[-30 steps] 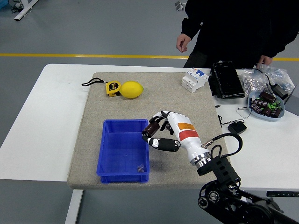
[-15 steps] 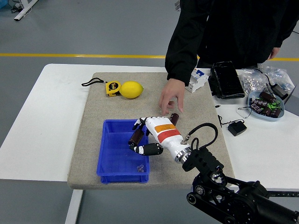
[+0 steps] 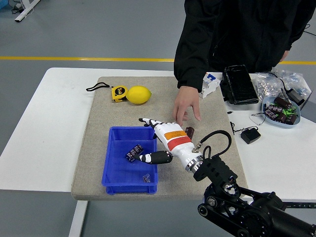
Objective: Pick up the battery,place it into the box
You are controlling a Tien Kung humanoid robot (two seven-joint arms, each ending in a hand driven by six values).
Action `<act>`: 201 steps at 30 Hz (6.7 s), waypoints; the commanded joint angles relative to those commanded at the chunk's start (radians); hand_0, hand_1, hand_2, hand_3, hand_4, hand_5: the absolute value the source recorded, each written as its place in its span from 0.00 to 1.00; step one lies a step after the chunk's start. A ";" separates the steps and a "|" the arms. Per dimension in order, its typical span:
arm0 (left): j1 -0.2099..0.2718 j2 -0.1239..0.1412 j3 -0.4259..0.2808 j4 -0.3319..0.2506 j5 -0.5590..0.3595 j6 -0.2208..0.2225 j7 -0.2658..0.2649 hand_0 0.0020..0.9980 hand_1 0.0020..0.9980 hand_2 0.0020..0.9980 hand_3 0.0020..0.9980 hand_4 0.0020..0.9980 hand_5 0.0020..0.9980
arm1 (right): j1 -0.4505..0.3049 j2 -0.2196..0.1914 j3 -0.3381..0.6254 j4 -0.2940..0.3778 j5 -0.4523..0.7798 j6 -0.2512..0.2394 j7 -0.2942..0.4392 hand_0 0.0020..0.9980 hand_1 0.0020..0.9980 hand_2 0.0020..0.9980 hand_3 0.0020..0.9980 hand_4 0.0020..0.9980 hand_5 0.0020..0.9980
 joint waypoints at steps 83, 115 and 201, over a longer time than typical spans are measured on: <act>-0.006 -0.007 0.025 -0.002 -0.018 0.000 0.000 0.72 0.68 0.68 0.59 0.63 0.54 | 0.137 -0.064 0.006 -0.368 -0.092 0.204 -0.044 0.21 0.14 0.23 0.70 1.00 0.58; -0.007 -0.010 0.031 -0.002 -0.026 -0.001 -0.002 0.72 0.68 0.68 0.59 0.63 0.54 | 0.133 -0.044 -0.010 -0.397 -0.078 0.092 -0.008 0.15 0.08 0.16 0.45 1.00 0.49; -0.006 -0.003 0.034 0.001 -0.042 0.002 -0.009 0.72 0.68 0.67 0.58 0.64 0.54 | -0.091 -0.186 0.488 0.144 0.523 0.243 0.229 0.97 0.83 0.87 0.98 1.00 0.69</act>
